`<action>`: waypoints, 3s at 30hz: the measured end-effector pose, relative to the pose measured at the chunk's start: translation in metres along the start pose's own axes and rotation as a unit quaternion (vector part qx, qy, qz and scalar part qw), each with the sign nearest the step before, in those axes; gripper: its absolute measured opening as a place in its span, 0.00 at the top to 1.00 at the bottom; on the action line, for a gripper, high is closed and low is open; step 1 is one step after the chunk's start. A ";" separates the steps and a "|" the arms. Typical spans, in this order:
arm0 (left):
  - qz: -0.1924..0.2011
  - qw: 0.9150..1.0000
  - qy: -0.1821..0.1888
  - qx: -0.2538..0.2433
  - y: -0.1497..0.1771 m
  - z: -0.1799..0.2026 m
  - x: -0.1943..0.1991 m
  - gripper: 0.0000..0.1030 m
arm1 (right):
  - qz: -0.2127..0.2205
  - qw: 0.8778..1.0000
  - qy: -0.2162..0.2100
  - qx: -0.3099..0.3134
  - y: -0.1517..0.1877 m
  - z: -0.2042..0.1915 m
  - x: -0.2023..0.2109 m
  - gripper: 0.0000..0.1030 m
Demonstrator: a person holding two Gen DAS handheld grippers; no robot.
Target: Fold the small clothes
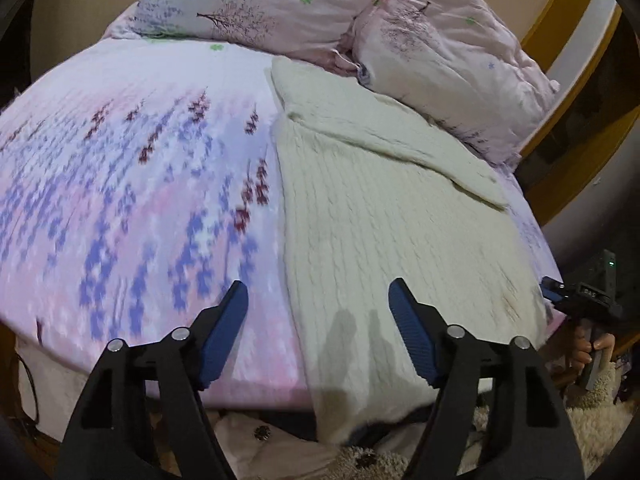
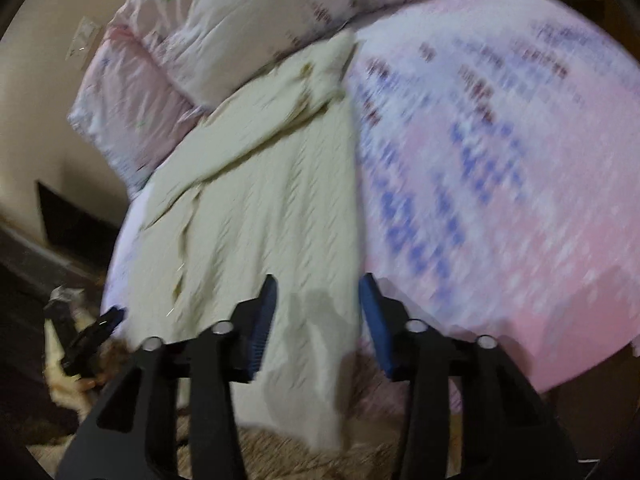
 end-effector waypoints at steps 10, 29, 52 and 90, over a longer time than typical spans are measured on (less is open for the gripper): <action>-0.028 0.997 0.061 0.046 0.033 0.019 0.014 0.42 | -0.060 0.998 -0.033 0.015 0.040 -0.006 0.013 0.71; -0.058 0.995 0.066 0.049 0.018 0.033 0.009 0.95 | 0.009 0.995 -0.029 0.096 0.021 -0.050 0.034 0.94; 0.169 0.982 -0.035 -0.081 -0.236 0.067 -0.033 0.95 | 0.341 0.913 0.148 0.170 -0.189 -0.138 0.038 0.94; 0.028 0.996 -0.081 0.006 -0.195 -0.036 -0.118 0.67 | 0.098 0.984 0.147 0.022 -0.204 -0.031 -0.088 0.86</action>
Point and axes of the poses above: each gripper's, at about its wrist camera, not at the fingertips, and x roughly against the way its jaws point, z to its right, y to its underside, the point moved 4 cm from there along -x, roughly the way its jaws point, and after that the axes turned 6 degrees about y, right-handed, at the moved point
